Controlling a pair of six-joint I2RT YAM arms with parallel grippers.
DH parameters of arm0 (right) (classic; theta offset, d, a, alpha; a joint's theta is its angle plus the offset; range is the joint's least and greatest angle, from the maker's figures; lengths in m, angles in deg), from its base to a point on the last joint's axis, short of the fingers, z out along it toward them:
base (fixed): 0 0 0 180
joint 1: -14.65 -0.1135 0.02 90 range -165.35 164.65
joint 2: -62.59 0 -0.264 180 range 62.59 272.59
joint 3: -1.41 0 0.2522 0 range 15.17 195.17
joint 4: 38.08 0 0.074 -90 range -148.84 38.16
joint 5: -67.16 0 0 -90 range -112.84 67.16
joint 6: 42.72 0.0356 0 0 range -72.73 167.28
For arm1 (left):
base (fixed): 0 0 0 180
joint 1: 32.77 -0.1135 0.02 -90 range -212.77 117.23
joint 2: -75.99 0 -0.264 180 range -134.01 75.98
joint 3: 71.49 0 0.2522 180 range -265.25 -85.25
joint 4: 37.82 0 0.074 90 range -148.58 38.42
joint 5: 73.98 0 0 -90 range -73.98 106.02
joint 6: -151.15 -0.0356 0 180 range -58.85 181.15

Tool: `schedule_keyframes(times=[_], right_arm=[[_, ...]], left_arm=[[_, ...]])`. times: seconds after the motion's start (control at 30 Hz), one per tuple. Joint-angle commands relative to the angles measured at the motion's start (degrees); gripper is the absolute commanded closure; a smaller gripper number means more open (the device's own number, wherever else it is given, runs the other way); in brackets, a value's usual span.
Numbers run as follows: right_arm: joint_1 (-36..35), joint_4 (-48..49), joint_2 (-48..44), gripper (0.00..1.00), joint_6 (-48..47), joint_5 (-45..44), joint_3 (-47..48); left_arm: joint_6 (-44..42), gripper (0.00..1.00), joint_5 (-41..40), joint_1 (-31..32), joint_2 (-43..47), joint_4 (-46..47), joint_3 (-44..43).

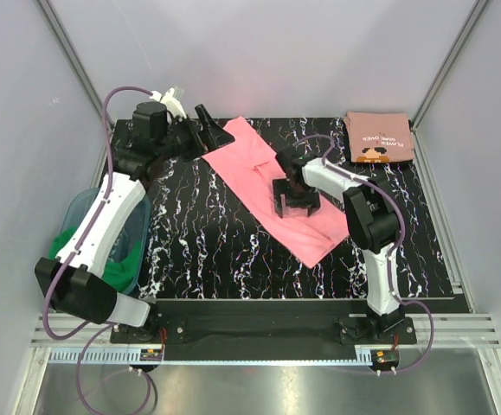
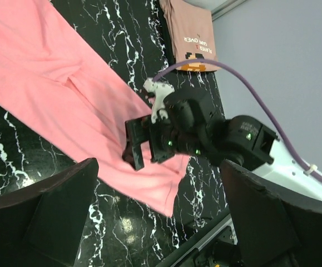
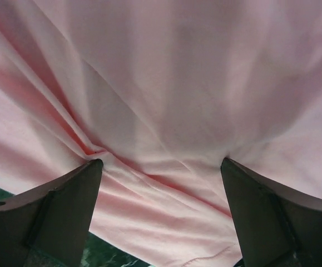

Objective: Fold and stack the t-shirts
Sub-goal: Fold the tshirt

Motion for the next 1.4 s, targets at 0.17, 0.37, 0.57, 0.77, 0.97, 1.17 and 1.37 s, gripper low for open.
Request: schedule_keyframes(times=[0.17, 0.37, 0.57, 0.77, 0.97, 1.17, 1.37], right_arm=[[-12.5, -6.48, 0.75, 0.03, 25.91, 12.84, -5.92], [-18.76, -4.73, 1.28, 0.02, 34.09, 20.57, 4.43], [-18.86, -6.75, -4.95, 0.0, 30.16, 16.66, 7.98], [-14.21, -10.77, -11.99, 0.0, 20.4, 3.14, 6.29], [-4.29, -14.56, -18.58, 0.0, 14.6, -4.88, 4.11], [0.74, -15.1, -25.17, 0.0, 13.01, -3.85, -3.43], [2.58, -12.2, -30.19, 0.0, 13.8, -2.79, -11.79]], left_arm=[[-0.73, 0.02, -3.76, -0.67, 5.68, -3.89, 2.82], [-0.91, 0.03, -5.34, -1.2, 7.01, -9.68, 4.67], [-3.37, 0.04, -9.2, -1.55, 8.41, -15.4, 4.66], [-7.06, 0.1, -12.18, -0.33, 3.5, -12.52, 4.14], [-7.07, 0.13, -32.83, 7.31, -10.01, -16.99, -3.41], [0.66, 0.16, -42.25, 11.63, -25.12, -20.5, -12.1], [2.52, 0.23, -46.47, 15.23, -36.4, -21.13, -20.2]])
